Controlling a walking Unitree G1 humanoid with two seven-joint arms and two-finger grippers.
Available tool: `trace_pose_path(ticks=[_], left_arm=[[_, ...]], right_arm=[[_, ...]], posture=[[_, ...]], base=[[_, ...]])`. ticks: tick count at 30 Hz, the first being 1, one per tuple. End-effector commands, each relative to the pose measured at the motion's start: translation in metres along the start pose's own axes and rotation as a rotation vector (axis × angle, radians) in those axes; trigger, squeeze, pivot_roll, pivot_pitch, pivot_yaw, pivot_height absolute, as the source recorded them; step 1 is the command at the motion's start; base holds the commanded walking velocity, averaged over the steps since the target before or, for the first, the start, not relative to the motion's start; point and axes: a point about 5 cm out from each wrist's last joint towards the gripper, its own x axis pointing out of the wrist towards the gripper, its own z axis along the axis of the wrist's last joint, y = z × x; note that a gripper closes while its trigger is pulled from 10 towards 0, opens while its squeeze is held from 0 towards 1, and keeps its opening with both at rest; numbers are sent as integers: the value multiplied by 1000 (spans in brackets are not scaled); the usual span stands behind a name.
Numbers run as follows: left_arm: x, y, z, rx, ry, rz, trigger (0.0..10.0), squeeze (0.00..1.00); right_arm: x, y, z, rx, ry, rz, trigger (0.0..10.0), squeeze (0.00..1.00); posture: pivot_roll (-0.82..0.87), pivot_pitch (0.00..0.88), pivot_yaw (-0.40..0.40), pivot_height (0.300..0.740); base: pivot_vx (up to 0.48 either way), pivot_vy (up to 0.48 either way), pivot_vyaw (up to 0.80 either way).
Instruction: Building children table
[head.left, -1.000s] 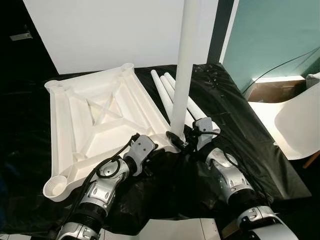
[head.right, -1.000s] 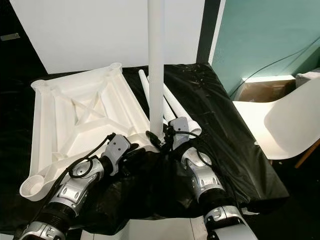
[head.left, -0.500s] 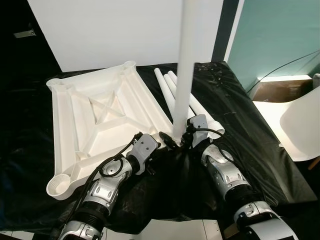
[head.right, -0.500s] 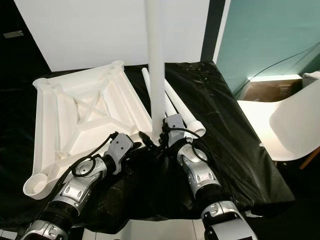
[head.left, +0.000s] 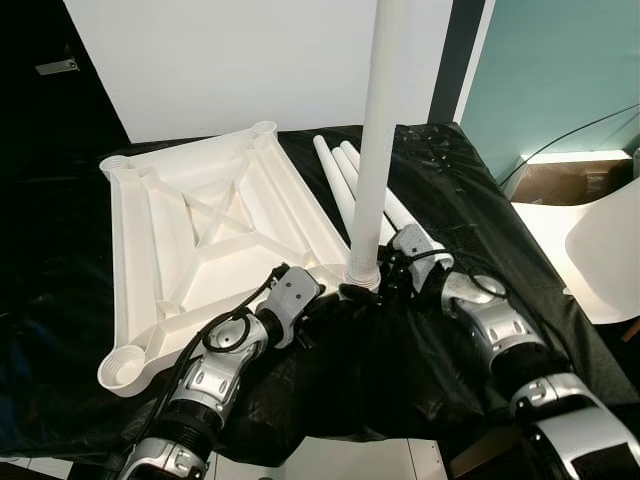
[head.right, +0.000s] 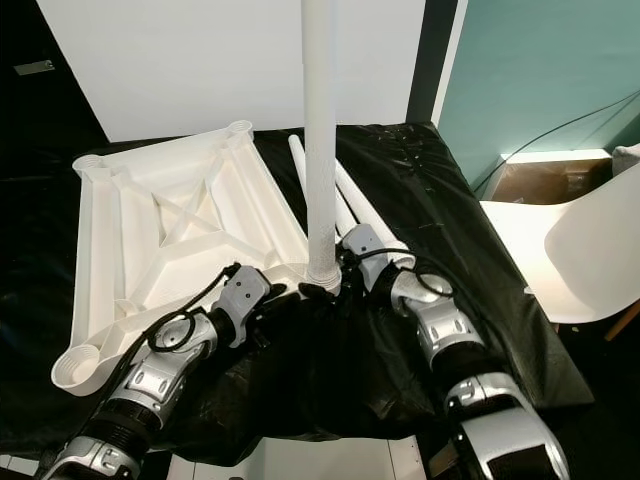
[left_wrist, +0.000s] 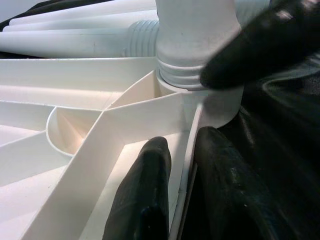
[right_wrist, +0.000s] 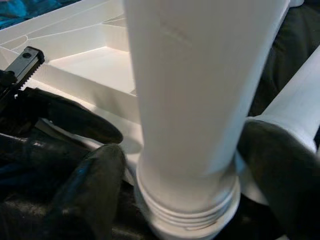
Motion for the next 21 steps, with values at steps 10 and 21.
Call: trace_pose_path(ticks=[10, 21], left_arm=[[-2, -20, -28, -60, 115, -79, 10000, 0], [-2, -19, -28, -56, 117, -81, 10000, 0]], right_arm=[[9, 24, -10, 87, -48, -56, 0, 0], [25, 52, -19, 241, -184, -469, 0, 0]], posture=[[13, 0, 5, 740], [15, 0, 10, 740]], base=[[0, 0, 0], [0, 0, 0]])
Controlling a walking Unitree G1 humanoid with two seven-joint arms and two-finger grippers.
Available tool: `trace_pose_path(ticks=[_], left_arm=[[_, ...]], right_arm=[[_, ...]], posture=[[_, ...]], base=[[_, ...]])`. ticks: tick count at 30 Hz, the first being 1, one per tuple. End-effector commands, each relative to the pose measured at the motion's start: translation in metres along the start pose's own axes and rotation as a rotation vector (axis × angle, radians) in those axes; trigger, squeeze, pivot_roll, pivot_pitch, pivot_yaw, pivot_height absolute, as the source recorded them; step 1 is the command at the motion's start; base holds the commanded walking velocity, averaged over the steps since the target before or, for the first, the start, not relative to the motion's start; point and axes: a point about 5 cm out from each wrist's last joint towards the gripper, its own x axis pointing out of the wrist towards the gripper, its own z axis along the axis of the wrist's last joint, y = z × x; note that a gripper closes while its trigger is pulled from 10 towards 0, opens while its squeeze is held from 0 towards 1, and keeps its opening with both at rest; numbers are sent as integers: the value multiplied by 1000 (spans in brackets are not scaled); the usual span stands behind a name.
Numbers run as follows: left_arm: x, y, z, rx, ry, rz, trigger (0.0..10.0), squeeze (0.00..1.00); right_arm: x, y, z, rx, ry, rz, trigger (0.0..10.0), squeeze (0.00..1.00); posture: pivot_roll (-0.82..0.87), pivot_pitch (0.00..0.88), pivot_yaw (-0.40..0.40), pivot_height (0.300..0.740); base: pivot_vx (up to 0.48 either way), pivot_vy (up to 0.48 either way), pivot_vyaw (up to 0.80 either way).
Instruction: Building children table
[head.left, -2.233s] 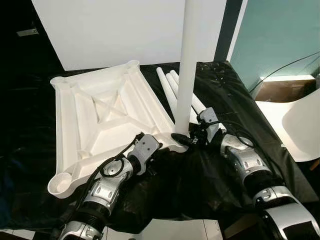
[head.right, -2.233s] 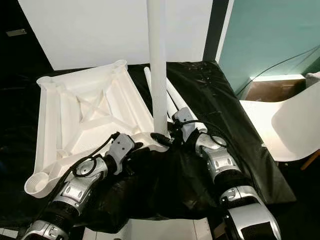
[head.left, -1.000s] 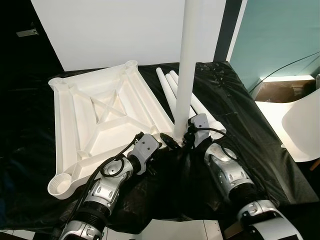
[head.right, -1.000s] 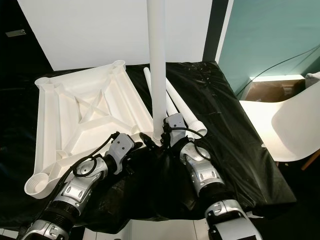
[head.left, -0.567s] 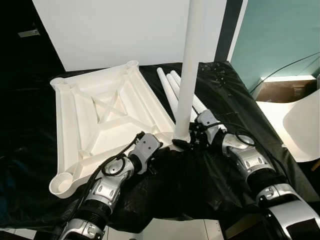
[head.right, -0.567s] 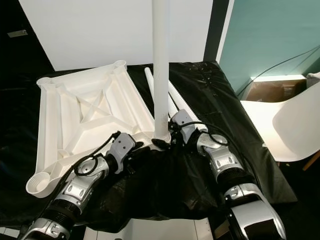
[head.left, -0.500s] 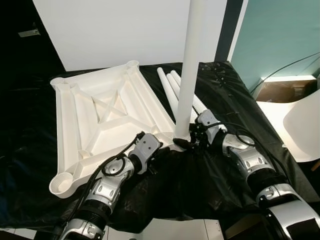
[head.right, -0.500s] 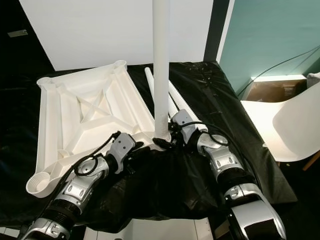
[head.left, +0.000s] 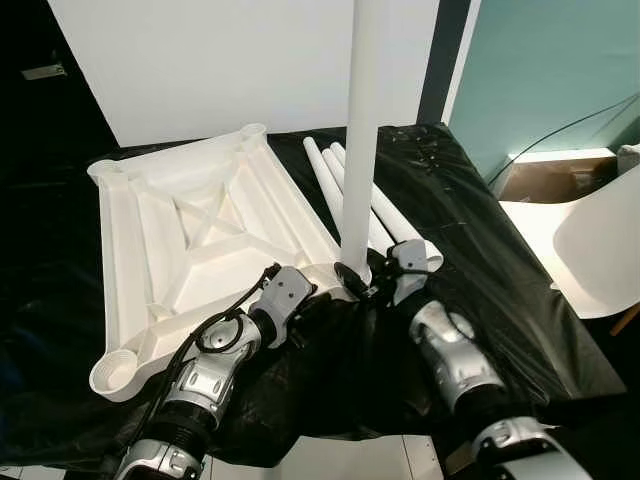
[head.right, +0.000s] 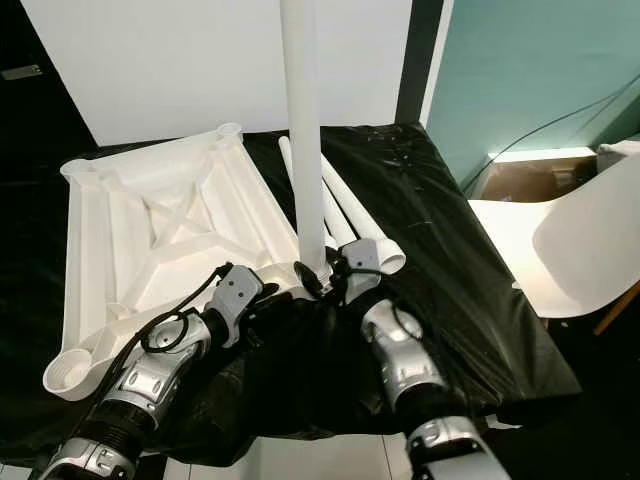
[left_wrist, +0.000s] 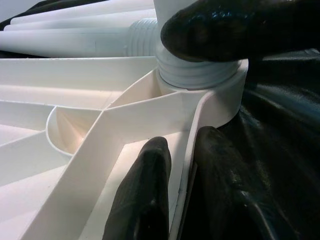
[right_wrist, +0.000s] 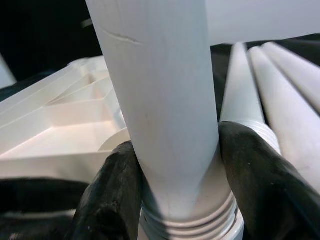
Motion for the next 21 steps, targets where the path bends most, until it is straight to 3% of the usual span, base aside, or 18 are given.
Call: trace_pose_path(ticks=[1, 6, 7, 9, 10, 16, 17, 21], left_arm=[[4, -23, -23, -40, 99, -101, 10000, 0], [3, -21, -22, -42, 98, -92, 10000, 0], [2, -22, -24, -44, 100, -91, 10000, 0], [1, -22, -24, -45, 101, -91, 10000, 0], [1, -23, -25, -46, 101, -91, 10000, 0], [2, -23, -25, -48, 101, -90, 10000, 0], [2, -23, -25, -48, 101, -90, 10000, 0], [3, -23, -24, -47, 100, -92, 10000, 0]], right_arm=[[0, 4, -8, -1, 51, -37, 0, 0], [1, 3, -7, 0, 57, -57, 0, 0], [3, 3, -7, 0, 60, -32, 10000, 0], [3, 3, -6, 7, 57, -12, 10000, 0], [4, 4, -3, -1, 37, 27, 10000, 1000], [5, 2, 2, -44, 51, 168, 10000, 1000], [3, -1, 1, -50, 77, 240, 10000, 0], [-2, -11, 2, -63, 115, 379, 10000, 0]], posture=[[26, 0, 5, 740], [28, 0, 3, 740], [28, 0, 1, 740], [28, 0, 1, 740], [29, 0, 0, 740], [26, 0, -1, 740], [21, 0, 0, 740], [21, 0, 0, 740]], base=[[0, 0, 0], [0, 0, 0], [0, 0, 0], [0, 0, 0], [0, 0, 0], [0, 0, 0], [0, 0, 0], [0, 0, 0]])
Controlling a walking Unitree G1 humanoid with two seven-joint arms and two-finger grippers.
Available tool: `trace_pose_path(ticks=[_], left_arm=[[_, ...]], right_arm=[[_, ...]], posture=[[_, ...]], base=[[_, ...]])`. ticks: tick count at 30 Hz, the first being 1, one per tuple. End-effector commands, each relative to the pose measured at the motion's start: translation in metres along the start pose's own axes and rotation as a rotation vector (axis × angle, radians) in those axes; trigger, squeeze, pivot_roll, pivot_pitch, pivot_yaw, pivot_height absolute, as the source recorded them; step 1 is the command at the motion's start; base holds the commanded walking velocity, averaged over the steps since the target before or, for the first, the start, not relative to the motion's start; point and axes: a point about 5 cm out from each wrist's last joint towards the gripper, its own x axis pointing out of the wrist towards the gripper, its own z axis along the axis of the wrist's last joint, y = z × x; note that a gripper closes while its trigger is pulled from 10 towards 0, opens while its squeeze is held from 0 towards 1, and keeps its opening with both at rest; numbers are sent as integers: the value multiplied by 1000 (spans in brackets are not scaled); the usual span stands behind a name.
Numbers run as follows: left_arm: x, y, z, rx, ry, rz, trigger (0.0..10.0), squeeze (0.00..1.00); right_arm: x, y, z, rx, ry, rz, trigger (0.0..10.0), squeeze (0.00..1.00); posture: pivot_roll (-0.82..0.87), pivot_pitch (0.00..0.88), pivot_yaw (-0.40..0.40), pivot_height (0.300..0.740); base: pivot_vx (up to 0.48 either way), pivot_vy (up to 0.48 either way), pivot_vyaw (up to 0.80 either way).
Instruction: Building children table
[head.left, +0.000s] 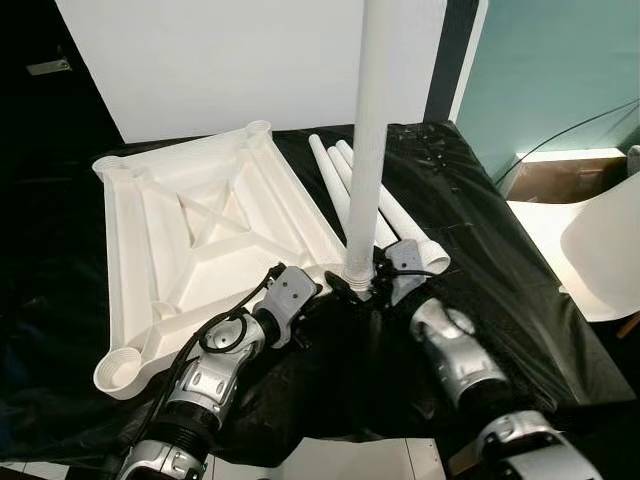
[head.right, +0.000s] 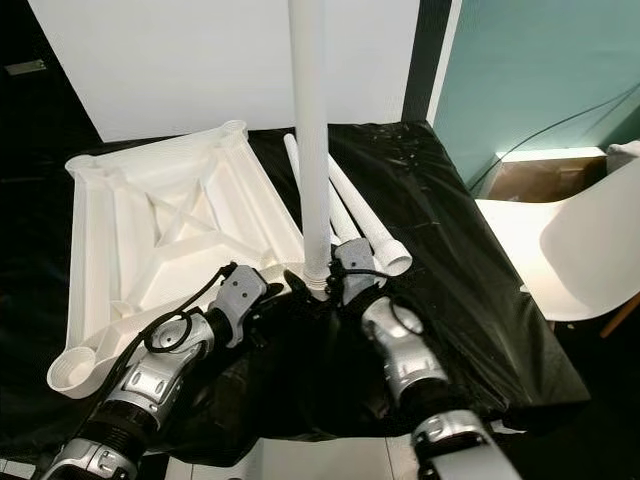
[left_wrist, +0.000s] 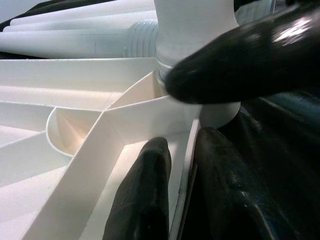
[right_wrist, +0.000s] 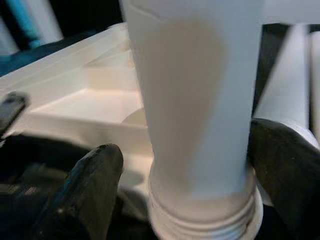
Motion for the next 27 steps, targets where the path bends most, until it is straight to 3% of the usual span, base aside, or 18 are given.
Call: trace_pose_path(ticks=[1, 3, 7, 8, 9, 13, 16, 19, 22, 23, 24, 25, 27], left_arm=[[0, -18, -27, -54, 110, -76, 10000, 0], [0, -18, -27, -52, 111, -79, 10000, 0], [0, -18, -27, -51, 111, -80, 10000, 0], [0, -18, -27, -50, 112, -80, 10000, 0], [0, -17, -27, -48, 113, -81, 10000, 0], [-1, -17, -28, -46, 118, -79, 10000, 0], [0, -19, -27, -51, 111, -78, 10000, 0], [1, -19, -27, -52, 109, -78, 10000, 0], [0, -20, -28, -55, 109, -75, 10000, 0], [0, -20, -28, -55, 109, -75, 10000, 0], [0, -20, -28, -56, 110, -73, 10000, 0], [0, -20, -28, -56, 110, -73, 10000, 0], [-1, -19, -29, -55, 113, -71, 10000, 0]], right_arm=[[0, 4, -5, 17, 30, 92, 10000, 0], [-3, -10, 0, -20, 37, 95, 10000, 0], [-5, -19, 3, -40, 48, 95, 10000, 0], [-5, -22, 5, -43, 54, 102, 4627, 0], [-6, -24, 6, -47, 58, 115, 157, 0], [-7, -20, -3, -52, 115, 137, 0, 0], [-8, -1, -15, -15, 128, 170, 0, 0], [-8, 6, -19, 14, 123, 154, 0, 0], [-5, 11, -24, 72, 71, -88, 0, 0], [-5, 11, -24, 72, 71, -88, 0, 0], [-6, 8, -26, 77, 58, -216, 0, 0], [-6, 8, -26, 77, 58, -216, 0, 0], [-9, 7, -30, 81, 47, -351, 0, 0]], posture=[[15, 0, 5, 740], [14, 0, 8, 740], [17, 0, 9, 740], [17, 0, 11, 740], [17, 0, 11, 740], [16, 0, 3, 740], [20, 0, -6, 740], [22, 0, -9, 740], [30, 0, -13, 740], [30, 0, -13, 740], [31, 0, -12, 740], [31, 0, -12, 740], [32, 0, -7, 740]], base=[[0, 0, 0], [0, 0, 0], [0, 0, 0], [0, 0, 0], [0, 0, 0], [0, 0, 0], [0, 0, 0], [0, 0, 0], [0, 0, 0], [0, 0, 0], [0, 0, 0], [0, 0, 0], [0, 0, 0]])
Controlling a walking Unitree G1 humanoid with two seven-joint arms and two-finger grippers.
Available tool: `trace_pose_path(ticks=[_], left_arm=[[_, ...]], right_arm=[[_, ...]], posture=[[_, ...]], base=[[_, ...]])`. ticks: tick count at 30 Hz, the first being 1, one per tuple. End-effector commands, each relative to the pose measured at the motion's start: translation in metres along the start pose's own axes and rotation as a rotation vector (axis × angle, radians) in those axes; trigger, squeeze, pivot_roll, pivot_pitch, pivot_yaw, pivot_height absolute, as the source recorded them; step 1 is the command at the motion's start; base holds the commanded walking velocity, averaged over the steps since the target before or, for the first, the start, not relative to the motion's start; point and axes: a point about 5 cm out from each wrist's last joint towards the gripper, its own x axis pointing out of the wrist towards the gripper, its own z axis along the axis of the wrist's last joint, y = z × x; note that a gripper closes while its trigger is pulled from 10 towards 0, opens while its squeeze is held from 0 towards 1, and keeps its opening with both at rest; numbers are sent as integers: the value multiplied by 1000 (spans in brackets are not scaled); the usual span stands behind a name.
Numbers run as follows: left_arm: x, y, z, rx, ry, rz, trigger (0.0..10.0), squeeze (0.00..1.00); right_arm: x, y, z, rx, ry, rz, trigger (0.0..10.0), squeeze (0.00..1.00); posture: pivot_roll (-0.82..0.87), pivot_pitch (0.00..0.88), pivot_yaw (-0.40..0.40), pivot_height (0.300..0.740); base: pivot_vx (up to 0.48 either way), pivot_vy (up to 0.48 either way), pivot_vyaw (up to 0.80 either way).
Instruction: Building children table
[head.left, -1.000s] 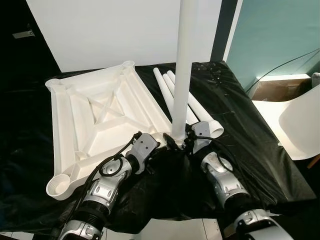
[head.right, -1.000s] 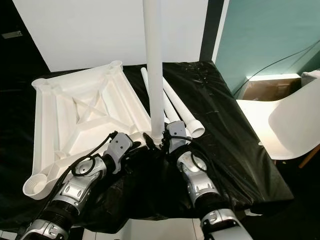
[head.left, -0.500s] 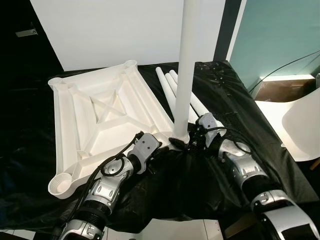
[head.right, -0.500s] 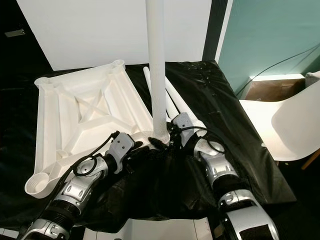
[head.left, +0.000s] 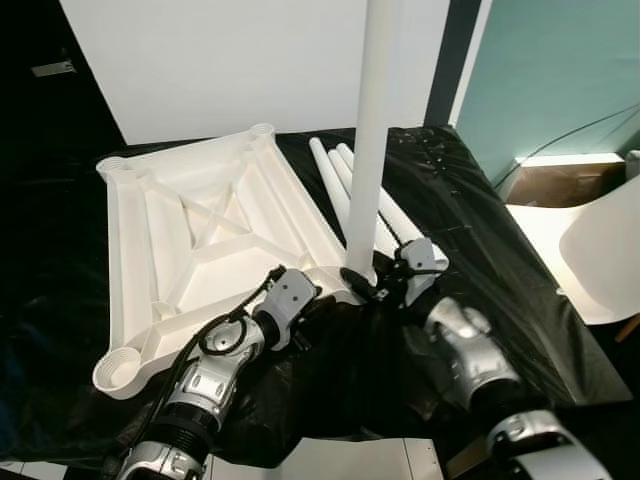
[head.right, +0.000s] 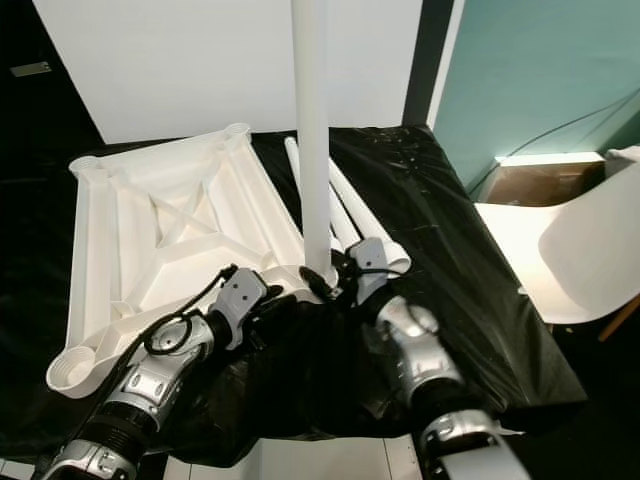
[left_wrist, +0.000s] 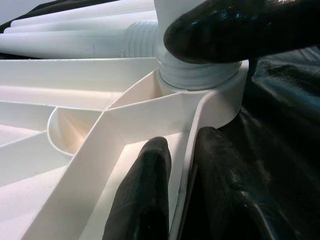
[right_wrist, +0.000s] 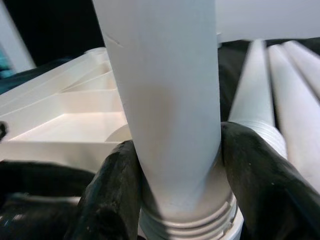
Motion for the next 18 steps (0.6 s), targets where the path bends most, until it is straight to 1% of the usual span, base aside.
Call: trace_pose_path(ticks=[1, 3, 5, 8, 9, 11, 12, 13, 14, 15, 16, 17, 18], left_arm=[[0, -20, -26, -56, 107, -81, 10000, 0], [0, -20, -26, -56, 107, -81, 10000, 0], [0, -19, -26, -51, 109, -81, 10000, 0], [0, -19, -26, -49, 108, -81, 10000, 0], [0, -18, -25, -47, 107, -82, 10000, 0], [0, -18, -25, -46, 107, -82, 10000, 0], [0, -18, -25, -46, 107, -81, 10000, 0], [0, -18, -25, -46, 107, -81, 10000, 0], [-1, -18, -25, -42, 109, -83, 10000, 0], [-1, -18, -25, -43, 109, -83, 10000, 0], [-2, -18, -26, -46, 109, -82, 10000, 0], [-2, -18, -26, -46, 109, -82, 10000, 0], [-2, -18, -26, -48, 110, -80, 10000, 0]], right_arm=[[-8, -4, -17, -2, 73, -141, 0, 0], [-8, -4, -17, -2, 73, -141, 0, 0], [-7, -2, -17, -5, 62, -184, 0, 0], [-5, -1, -16, -4, 64, -197, 0, 0], [-2, 0, -15, -3, 68, -184, 10000, 0], [0, 1, -14, -7, 72, -176, 10000, 0], [1, 1, -10, -5, 58, -147, 10000, 1000], [1, 1, -10, -5, 58, -147, 10000, 1000], [2, 0, -7, -14, 47, -98, 10000, 1000], [3, 1, -5, -26, 41, -23, 10000, 1000], [3, 3, -2, -60, 31, 55, 10000, 886], [3, 3, -2, -60, 31, 55, 10000, 886], [3, 2, 0, -71, 31, 122, 10000, 0]], posture=[[31, 0, -4, 740], [31, 0, -4, 740], [31, 0, -1, 740], [34, 0, 2, 740], [36, 0, 2, 740], [35, 0, 3, 740], [36, 0, 3, 740], [36, 0, 3, 740], [35, 0, 7, 740], [35, 0, 7, 740], [34, 0, 5, 740], [34, 0, 5, 740], [33, 0, 6, 740]], base=[[0, 0, 0], [0, 0, 0], [0, 0, 0], [0, 0, 0], [0, 0, 0], [0, 0, 0], [0, 0, 0], [0, 0, 0], [0, 0, 0], [0, 0, 0], [0, 0, 0], [0, 0, 0], [0, 0, 0]])
